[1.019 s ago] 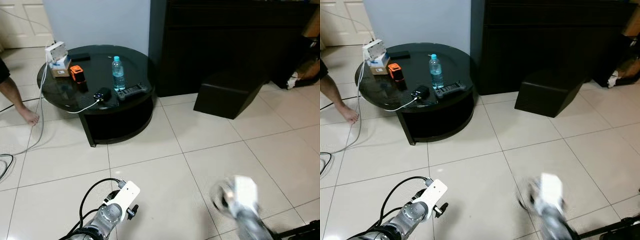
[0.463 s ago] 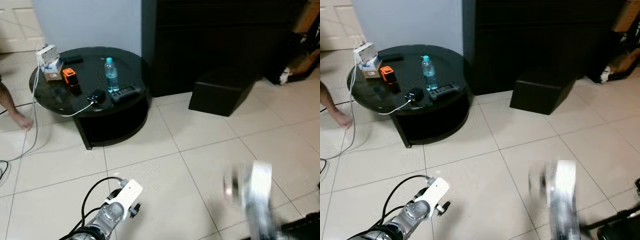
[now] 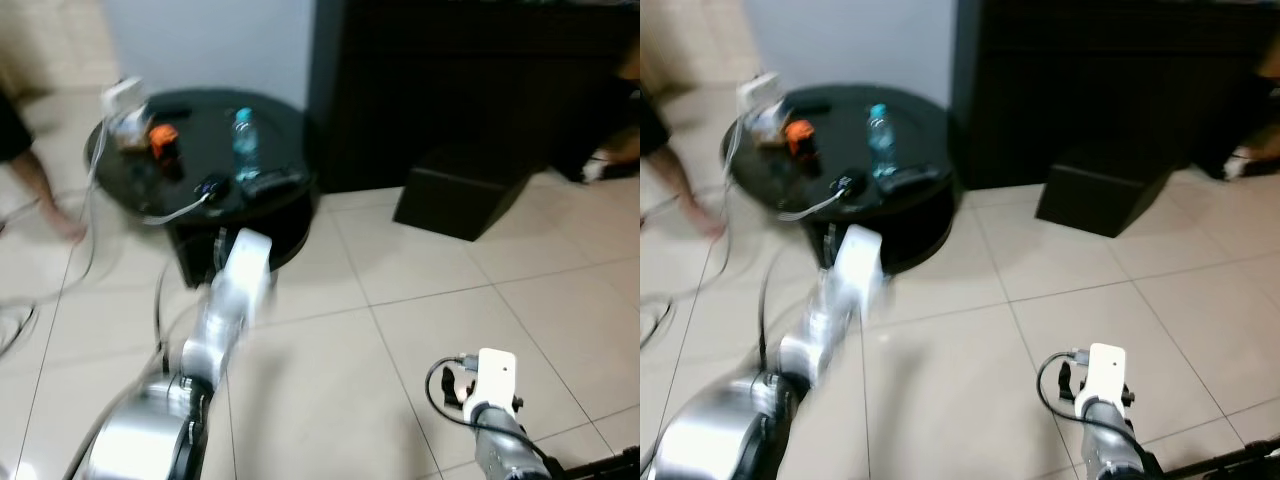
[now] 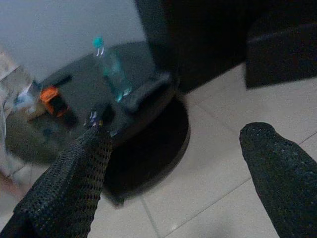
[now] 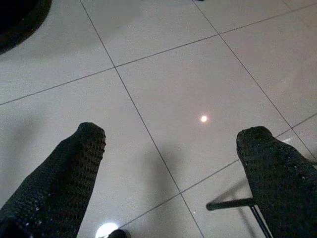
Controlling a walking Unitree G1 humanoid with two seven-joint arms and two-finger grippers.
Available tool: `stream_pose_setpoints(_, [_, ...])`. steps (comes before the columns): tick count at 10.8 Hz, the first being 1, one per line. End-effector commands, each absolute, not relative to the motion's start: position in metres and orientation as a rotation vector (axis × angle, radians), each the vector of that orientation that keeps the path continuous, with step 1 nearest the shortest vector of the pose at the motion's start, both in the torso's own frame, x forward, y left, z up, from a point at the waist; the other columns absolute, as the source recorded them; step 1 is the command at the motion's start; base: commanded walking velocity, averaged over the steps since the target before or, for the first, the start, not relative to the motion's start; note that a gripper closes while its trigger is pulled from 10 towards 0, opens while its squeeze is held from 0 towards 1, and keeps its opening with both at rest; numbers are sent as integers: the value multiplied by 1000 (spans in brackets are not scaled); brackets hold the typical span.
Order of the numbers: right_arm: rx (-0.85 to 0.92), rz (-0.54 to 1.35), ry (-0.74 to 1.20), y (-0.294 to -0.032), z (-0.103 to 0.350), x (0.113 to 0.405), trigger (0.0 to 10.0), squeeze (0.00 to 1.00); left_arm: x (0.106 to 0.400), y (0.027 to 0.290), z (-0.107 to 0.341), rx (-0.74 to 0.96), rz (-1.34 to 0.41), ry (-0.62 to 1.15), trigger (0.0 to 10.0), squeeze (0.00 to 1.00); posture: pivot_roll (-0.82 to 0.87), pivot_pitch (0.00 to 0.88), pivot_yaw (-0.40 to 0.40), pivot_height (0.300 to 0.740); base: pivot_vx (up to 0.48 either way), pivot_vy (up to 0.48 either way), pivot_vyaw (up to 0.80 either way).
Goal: Picking trash to rubbish bin
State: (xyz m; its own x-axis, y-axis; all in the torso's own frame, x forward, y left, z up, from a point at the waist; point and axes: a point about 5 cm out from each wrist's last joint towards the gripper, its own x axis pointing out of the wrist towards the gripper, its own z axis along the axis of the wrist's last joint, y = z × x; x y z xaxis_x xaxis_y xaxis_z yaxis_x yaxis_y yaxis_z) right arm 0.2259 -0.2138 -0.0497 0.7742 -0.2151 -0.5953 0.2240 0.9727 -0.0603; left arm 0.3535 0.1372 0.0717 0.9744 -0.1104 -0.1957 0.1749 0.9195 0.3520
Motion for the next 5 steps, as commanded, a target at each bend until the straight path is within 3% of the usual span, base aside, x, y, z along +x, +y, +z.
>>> stream_pose_setpoints(1, [-9,-231,684,-217,-55,219,10000,0,329,142,33,369,-147,338,10000,0,208,2,-77,740,0,0,0])
stream_pose_setpoints(3, [-33,-230,730,-220,-62,205,10000,0,338,145,48,221,-104,266,10000,0,212,3,-68,740,0,0,0])
stream_pose_setpoints(5, [-47,-219,760,-219,-67,197,10000,0,340,136,53,232,-194,220,10000,0,233,8,-75,740,0,0,0])
